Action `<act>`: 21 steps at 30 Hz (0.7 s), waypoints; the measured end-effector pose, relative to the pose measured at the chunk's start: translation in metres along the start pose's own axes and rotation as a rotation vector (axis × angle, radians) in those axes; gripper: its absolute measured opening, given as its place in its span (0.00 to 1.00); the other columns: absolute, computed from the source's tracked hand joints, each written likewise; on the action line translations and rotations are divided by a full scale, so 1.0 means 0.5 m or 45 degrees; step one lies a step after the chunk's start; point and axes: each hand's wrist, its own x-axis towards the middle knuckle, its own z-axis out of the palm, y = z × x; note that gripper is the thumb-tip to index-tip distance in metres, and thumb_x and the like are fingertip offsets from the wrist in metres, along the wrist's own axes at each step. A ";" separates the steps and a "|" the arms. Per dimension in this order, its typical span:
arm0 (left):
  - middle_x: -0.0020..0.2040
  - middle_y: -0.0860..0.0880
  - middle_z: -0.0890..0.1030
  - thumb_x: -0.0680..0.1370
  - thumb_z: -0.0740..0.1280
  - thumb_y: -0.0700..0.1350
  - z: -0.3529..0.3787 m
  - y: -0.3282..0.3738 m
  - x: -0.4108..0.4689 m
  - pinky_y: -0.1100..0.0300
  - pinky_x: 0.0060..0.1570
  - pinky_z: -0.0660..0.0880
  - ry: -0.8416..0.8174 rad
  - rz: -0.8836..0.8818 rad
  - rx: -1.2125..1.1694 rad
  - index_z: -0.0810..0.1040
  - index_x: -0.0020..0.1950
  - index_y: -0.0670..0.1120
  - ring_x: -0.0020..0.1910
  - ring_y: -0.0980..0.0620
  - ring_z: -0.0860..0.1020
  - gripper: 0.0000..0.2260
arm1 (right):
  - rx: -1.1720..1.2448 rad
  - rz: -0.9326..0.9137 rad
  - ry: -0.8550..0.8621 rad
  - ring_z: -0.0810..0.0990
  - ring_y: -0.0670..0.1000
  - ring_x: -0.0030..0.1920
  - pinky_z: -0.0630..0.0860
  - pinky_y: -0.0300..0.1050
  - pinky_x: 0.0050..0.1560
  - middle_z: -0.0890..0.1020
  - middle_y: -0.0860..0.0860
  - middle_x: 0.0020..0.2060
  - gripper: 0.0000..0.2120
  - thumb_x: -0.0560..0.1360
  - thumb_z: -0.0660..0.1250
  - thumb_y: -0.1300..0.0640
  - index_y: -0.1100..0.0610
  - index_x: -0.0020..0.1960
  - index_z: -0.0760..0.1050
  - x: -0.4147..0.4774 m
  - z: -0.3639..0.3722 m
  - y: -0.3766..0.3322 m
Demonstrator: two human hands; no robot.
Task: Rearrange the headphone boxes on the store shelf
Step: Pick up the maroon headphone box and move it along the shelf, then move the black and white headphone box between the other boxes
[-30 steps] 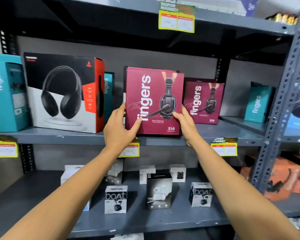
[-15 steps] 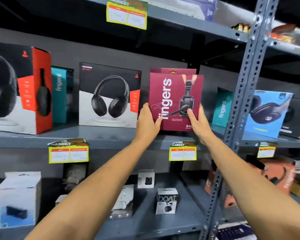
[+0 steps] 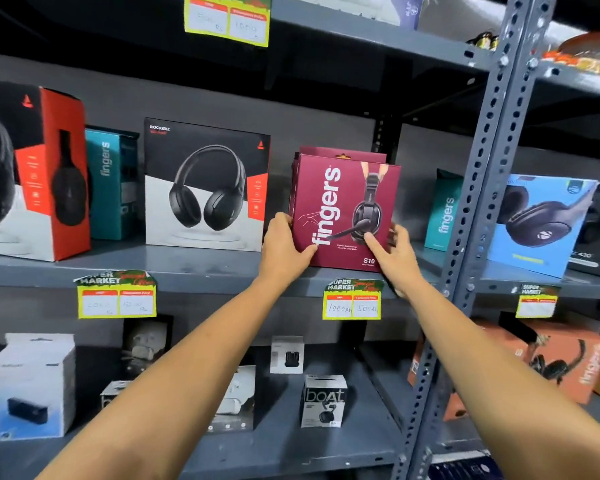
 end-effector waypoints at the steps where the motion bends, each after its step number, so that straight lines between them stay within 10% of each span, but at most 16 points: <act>1: 0.50 0.45 0.75 0.69 0.76 0.46 -0.004 0.000 -0.005 0.64 0.41 0.67 0.029 0.007 -0.010 0.68 0.53 0.43 0.45 0.51 0.72 0.21 | 0.023 -0.042 0.129 0.77 0.45 0.50 0.76 0.42 0.52 0.76 0.51 0.53 0.24 0.73 0.71 0.49 0.58 0.62 0.66 -0.010 0.000 -0.003; 5: 0.38 0.52 0.72 0.72 0.71 0.44 -0.041 -0.017 -0.035 0.61 0.36 0.68 0.112 0.099 0.008 0.70 0.46 0.45 0.36 0.53 0.71 0.11 | -0.412 -0.519 0.416 0.65 0.48 0.30 0.63 0.39 0.33 0.68 0.50 0.30 0.18 0.74 0.70 0.49 0.56 0.37 0.64 -0.050 -0.003 -0.015; 11: 0.34 0.51 0.72 0.69 0.68 0.38 -0.128 -0.067 -0.102 0.57 0.34 0.66 0.049 0.227 0.159 0.71 0.40 0.43 0.33 0.50 0.70 0.05 | -1.379 -0.693 -0.375 0.67 0.53 0.28 0.64 0.44 0.31 0.65 0.49 0.19 0.25 0.76 0.64 0.48 0.56 0.26 0.59 -0.119 0.088 -0.068; 17: 0.30 0.56 0.70 0.65 0.67 0.41 -0.318 -0.168 -0.122 0.56 0.38 0.64 0.239 0.264 0.335 0.73 0.37 0.46 0.32 0.52 0.68 0.04 | -1.465 -0.778 -0.555 0.72 0.54 0.31 0.64 0.44 0.31 0.69 0.48 0.22 0.22 0.76 0.62 0.48 0.55 0.27 0.61 -0.181 0.272 -0.125; 21: 0.31 0.53 0.73 0.67 0.68 0.40 -0.494 -0.238 -0.097 0.53 0.39 0.68 0.470 0.259 0.328 0.73 0.37 0.46 0.34 0.48 0.72 0.04 | -0.977 -0.874 -0.378 0.69 0.50 0.27 0.63 0.43 0.31 0.67 0.46 0.23 0.23 0.73 0.66 0.43 0.52 0.28 0.60 -0.220 0.447 -0.166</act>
